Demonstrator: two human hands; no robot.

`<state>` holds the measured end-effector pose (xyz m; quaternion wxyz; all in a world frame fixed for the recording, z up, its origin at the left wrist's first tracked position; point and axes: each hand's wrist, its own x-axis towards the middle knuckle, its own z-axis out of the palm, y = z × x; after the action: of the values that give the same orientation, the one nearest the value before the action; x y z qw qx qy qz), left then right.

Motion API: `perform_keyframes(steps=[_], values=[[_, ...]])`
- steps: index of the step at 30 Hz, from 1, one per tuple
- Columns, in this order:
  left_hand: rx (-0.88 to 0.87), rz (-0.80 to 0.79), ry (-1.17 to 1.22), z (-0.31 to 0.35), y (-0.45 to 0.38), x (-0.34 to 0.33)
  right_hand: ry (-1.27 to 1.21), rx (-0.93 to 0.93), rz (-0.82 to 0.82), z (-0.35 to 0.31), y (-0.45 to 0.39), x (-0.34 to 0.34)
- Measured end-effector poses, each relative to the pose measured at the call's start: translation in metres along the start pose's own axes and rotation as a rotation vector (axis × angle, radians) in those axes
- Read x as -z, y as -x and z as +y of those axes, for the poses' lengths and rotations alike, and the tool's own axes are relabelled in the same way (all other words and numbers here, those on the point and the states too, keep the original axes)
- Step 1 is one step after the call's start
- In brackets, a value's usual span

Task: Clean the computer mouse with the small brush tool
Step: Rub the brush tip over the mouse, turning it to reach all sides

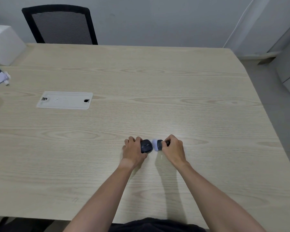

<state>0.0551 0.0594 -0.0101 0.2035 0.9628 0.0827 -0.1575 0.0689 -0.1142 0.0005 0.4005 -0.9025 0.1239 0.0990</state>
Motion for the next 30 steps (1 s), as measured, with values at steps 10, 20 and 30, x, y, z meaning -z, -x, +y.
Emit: perform_keyframes(steps=[10,20,30], values=[[-0.052,0.013,-0.005,-0.003,-0.006,0.002,-0.001,0.053,0.004,-0.008,0.000,-0.003],[-0.039,0.033,0.047,-0.006,-0.003,0.004,0.023,0.072,0.027,-0.009,-0.005,0.002],[-0.079,0.011,-0.014,-0.009,0.001,0.007,-0.012,0.060,-0.035,-0.011,-0.002,-0.003]])
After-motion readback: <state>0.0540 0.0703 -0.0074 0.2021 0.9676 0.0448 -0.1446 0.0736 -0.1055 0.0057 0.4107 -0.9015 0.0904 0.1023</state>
